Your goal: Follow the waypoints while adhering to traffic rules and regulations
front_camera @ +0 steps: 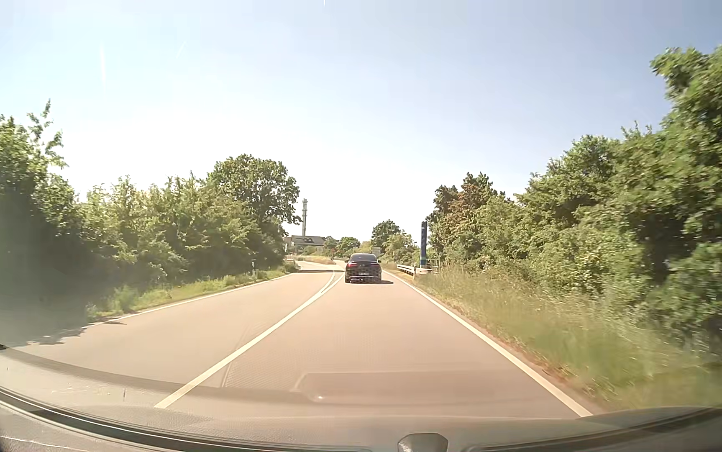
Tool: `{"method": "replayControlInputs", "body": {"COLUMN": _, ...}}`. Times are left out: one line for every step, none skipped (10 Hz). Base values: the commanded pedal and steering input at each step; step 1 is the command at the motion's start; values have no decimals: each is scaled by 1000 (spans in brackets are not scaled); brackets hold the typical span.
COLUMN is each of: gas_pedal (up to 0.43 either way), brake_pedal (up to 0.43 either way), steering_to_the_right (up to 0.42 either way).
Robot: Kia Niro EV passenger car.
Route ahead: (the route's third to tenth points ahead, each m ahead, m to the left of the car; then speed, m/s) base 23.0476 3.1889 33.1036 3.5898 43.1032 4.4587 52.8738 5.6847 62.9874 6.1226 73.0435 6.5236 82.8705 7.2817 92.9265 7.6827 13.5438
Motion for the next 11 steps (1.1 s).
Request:
{"method": "replayControlInputs", "body": {"gas_pedal": 130, "brake_pedal": 30, "steering_to_the_right": -3}}
{"method": "replayControlInputs", "body": {"gas_pedal": 130, "brake_pedal": 30, "steering_to_the_right": -3}}
{"method": "replayControlInputs", "body": {"gas_pedal": 130, "brake_pedal": 30, "steering_to_the_right": -3}}
{"method": "replayControlInputs", "body": {"gas_pedal": 130, "brake_pedal": 30, "steering_to_the_right": -3}}
{"method": "replayControlInputs", "body": {"gas_pedal": 130, "brake_pedal": 30, "steering_to_the_right": -5}}
{"method": "replayControlInputs", "body": {"gas_pedal": 118, "brake_pedal": 30, "steering_to_the_right": -10}}
{"method": "replayControlInputs", "body": {"gas_pedal": 110, "brake_pedal": 30, "steering_to_the_right": -14}}
{"method": "replayControlInputs", "body": {"gas_pedal": 98, "brake_pedal": 30, "steering_to_the_right": -14}}
{"method": "replayControlInputs", "body": {"gas_pedal": 79, "brake_pedal": 30, "steering_to_the_right": -14}}
{"method": "replayControlInputs", "body": {"gas_pedal": 79, "brake_pedal": 30, "steering_to_the_right": -14}}
{"method": "replayControlInputs", "body": {"gas_pedal": 79, "brake_pedal": 30, "steering_to_the_right": -14}}
